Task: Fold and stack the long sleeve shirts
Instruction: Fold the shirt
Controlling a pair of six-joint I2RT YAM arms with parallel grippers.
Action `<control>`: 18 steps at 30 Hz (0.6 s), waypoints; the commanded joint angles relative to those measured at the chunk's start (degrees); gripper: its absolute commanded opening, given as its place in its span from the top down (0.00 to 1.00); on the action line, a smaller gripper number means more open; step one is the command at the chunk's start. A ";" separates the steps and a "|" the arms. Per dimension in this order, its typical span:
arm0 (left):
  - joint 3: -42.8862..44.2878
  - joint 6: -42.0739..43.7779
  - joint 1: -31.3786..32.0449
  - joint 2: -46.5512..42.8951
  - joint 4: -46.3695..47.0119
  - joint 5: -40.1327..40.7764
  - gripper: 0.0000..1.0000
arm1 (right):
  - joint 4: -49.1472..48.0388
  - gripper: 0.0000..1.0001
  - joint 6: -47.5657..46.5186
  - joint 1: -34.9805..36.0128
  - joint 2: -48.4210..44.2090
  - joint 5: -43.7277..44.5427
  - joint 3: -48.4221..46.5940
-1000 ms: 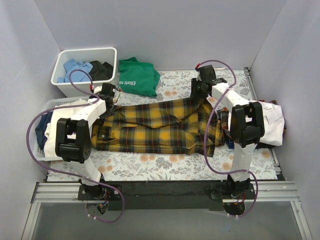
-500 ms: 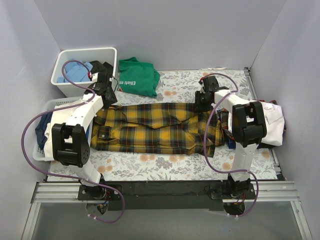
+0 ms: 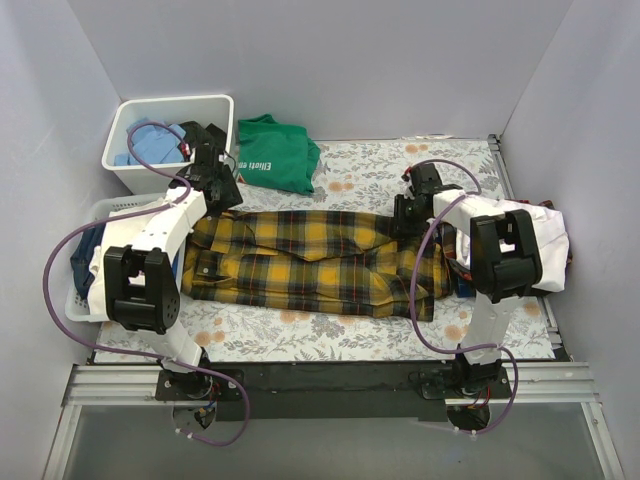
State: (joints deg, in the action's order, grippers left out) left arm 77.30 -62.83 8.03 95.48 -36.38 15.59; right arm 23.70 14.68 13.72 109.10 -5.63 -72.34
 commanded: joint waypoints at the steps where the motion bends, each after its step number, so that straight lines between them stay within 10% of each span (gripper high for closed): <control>1: -0.57 0.34 -0.12 1.45 2.36 -6.97 0.40 | 1.35 0.59 2.99 -0.18 -0.73 -2.27 2.81; 18: -2.33 -0.36 9.02 9.53 4.92 -6.90 0.42 | 1.68 0.58 2.72 -0.71 -10.85 -0.35 -6.75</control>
State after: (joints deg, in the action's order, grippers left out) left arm 75.18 -62.89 17.80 103.74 -31.77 6.00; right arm 23.42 16.53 13.28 96.25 -7.66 -75.20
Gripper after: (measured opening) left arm 0.585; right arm 0.416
